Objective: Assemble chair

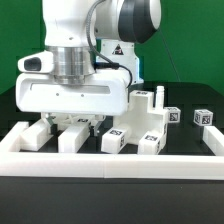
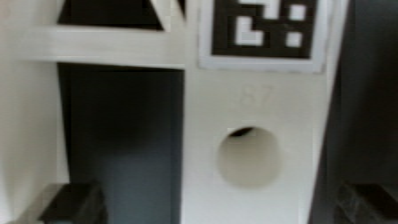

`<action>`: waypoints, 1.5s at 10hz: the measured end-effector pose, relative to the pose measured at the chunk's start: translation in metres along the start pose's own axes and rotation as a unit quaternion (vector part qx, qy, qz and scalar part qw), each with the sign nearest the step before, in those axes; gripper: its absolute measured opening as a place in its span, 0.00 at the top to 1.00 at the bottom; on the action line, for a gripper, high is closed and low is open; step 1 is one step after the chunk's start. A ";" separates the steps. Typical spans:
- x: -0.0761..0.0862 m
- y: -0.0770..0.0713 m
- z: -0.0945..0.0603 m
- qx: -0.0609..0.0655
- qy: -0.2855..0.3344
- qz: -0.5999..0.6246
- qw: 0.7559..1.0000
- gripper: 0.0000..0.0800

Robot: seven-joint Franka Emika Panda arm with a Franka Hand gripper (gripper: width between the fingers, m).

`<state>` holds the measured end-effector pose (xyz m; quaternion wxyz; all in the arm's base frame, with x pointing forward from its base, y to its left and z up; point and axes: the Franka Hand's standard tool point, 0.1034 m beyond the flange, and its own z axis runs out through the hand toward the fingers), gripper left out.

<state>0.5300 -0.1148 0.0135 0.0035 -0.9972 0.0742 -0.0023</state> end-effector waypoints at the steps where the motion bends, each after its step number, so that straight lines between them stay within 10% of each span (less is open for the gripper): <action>1: 0.000 0.002 0.000 0.000 0.000 0.001 1.000 0.35; 4: 0.000 -0.002 0.000 0.002 -0.003 -0.001 1.000 0.64; 9: 0.006 -0.003 -0.008 0.007 -0.003 0.003 1.000 0.64; 15: 0.020 -0.027 -0.080 0.041 -0.003 0.029 0.999 0.64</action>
Offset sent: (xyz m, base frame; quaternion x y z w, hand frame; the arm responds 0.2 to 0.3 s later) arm 0.0033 -0.0003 0.0043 0.0038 -0.0050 -0.0015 1.0000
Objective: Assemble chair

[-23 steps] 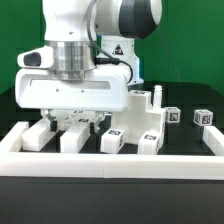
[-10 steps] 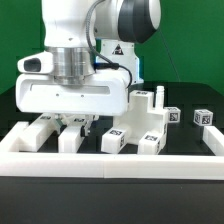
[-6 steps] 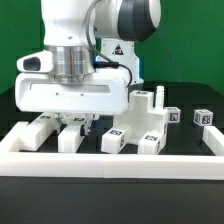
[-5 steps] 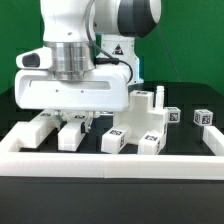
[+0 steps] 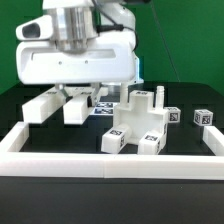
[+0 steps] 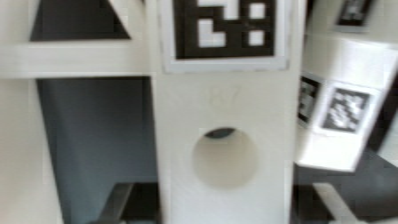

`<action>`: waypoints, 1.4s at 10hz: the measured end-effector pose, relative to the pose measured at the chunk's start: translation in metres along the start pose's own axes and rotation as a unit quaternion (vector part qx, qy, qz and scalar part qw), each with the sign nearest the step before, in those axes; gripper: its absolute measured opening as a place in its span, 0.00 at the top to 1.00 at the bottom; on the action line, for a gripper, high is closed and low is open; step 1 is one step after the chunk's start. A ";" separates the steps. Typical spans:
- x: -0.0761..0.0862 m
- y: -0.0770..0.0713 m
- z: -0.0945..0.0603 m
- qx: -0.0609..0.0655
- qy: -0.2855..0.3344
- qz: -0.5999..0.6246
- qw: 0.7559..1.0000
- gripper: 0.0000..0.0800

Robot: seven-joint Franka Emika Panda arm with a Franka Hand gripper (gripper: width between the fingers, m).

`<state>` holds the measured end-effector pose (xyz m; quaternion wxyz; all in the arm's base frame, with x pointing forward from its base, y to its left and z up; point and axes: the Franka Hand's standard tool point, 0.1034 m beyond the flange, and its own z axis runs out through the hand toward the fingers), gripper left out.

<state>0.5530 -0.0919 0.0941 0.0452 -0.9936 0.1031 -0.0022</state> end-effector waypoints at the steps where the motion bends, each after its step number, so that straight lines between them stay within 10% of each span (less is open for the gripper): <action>1: 0.004 -0.005 -0.007 0.002 0.004 -0.005 1.000 0.64; 14: -0.003 -0.033 -0.032 0.023 -0.047 0.097 0.994 0.64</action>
Offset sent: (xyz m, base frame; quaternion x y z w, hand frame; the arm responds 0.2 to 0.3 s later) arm 0.0000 0.0000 0.0000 0.0000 0.0000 0.0000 1.0000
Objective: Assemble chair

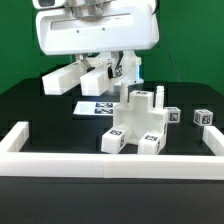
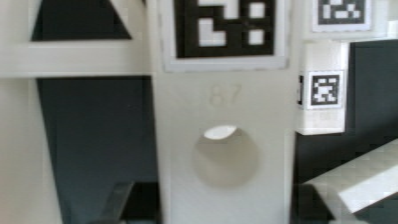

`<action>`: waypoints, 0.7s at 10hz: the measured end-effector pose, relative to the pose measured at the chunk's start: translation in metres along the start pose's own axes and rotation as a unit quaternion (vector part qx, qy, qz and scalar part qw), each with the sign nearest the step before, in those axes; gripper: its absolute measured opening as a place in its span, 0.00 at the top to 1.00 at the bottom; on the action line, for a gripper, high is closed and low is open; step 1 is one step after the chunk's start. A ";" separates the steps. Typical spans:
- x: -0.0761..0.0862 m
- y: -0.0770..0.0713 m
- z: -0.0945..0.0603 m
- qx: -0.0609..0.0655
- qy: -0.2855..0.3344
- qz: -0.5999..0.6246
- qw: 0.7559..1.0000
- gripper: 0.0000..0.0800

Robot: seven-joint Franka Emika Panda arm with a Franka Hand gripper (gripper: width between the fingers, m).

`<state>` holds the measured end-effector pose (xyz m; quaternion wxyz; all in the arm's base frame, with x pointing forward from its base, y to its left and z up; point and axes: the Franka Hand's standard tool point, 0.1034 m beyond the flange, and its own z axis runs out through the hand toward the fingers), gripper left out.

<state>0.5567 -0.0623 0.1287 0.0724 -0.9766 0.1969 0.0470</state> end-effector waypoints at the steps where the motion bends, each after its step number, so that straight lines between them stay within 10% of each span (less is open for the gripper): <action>1: 0.000 0.000 0.000 0.000 0.000 0.000 1.000 0.64; 7: -0.006 -0.015 0.005 -0.002 -0.004 -0.006 1.000 0.64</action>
Offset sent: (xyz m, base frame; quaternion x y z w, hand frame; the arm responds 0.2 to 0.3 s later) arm 0.0000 0.0000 0.0000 0.0000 0.0000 0.0000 1.0000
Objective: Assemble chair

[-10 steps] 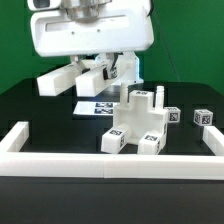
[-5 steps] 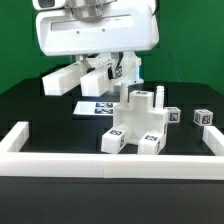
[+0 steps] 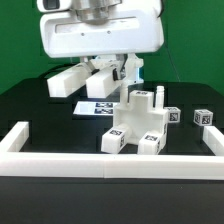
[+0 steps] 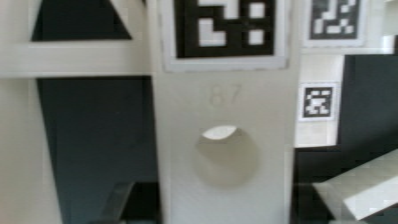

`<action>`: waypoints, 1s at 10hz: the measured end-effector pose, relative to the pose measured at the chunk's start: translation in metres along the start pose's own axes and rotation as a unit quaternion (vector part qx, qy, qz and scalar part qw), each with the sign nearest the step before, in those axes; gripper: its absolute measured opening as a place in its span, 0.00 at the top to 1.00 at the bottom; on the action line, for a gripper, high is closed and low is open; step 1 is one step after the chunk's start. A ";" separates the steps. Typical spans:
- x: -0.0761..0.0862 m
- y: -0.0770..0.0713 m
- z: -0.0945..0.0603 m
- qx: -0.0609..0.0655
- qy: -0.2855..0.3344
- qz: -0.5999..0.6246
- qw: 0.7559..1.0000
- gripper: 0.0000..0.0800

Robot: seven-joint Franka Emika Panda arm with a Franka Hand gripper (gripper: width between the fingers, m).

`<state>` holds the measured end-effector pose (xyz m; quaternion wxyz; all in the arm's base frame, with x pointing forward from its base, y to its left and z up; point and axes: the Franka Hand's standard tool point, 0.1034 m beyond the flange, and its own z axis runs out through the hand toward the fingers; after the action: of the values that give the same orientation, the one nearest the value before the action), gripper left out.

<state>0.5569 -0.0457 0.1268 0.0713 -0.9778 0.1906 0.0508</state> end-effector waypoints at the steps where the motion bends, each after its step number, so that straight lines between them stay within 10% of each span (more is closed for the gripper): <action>1: -0.002 -0.008 0.000 0.000 0.000 0.000 1.000 0.64; 10: -0.008 -0.044 -0.001 -0.002 0.003 0.015 1.000 0.64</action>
Offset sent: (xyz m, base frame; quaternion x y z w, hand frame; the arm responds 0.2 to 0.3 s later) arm 0.0076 0.0269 0.0023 -0.0171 -0.0067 0.0544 0.9984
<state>0.5658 -0.0027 0.1343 0.0683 -0.9751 0.2050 0.0494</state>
